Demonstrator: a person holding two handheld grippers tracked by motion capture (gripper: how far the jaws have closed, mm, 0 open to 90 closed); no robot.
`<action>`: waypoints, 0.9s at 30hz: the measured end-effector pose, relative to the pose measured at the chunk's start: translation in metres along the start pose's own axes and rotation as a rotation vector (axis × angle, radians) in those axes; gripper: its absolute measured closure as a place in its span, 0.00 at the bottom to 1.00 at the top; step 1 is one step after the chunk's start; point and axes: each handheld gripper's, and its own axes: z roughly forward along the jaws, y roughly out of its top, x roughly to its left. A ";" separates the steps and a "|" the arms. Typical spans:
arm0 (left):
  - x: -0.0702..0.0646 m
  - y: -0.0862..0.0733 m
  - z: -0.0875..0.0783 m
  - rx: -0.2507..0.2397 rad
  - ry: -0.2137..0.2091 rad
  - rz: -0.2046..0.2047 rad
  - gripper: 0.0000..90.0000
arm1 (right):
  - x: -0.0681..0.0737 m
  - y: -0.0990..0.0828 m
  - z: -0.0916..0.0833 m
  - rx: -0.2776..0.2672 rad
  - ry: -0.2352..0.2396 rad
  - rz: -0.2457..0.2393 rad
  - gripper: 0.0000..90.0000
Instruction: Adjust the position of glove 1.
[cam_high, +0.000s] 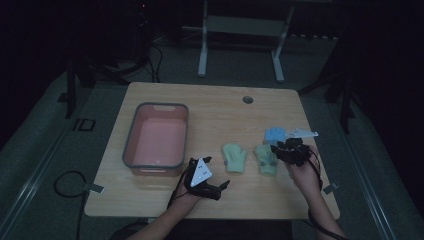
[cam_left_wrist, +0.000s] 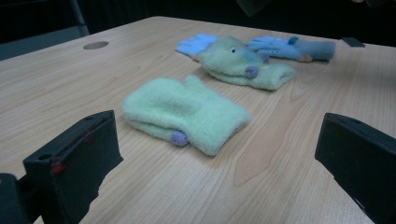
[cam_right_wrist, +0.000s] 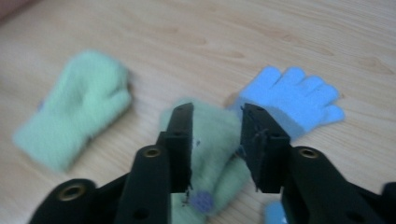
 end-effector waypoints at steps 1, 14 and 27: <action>0.000 0.000 0.000 0.001 0.000 0.001 0.00 | -0.001 0.000 0.000 0.001 0.000 -0.020 0.70; 0.000 0.000 0.000 0.002 0.001 -0.003 0.00 | -0.007 -0.016 0.012 0.067 0.106 -0.157 0.69; 0.000 0.000 0.000 0.003 0.000 0.005 0.00 | 0.012 -0.038 0.042 0.088 0.044 -0.132 0.72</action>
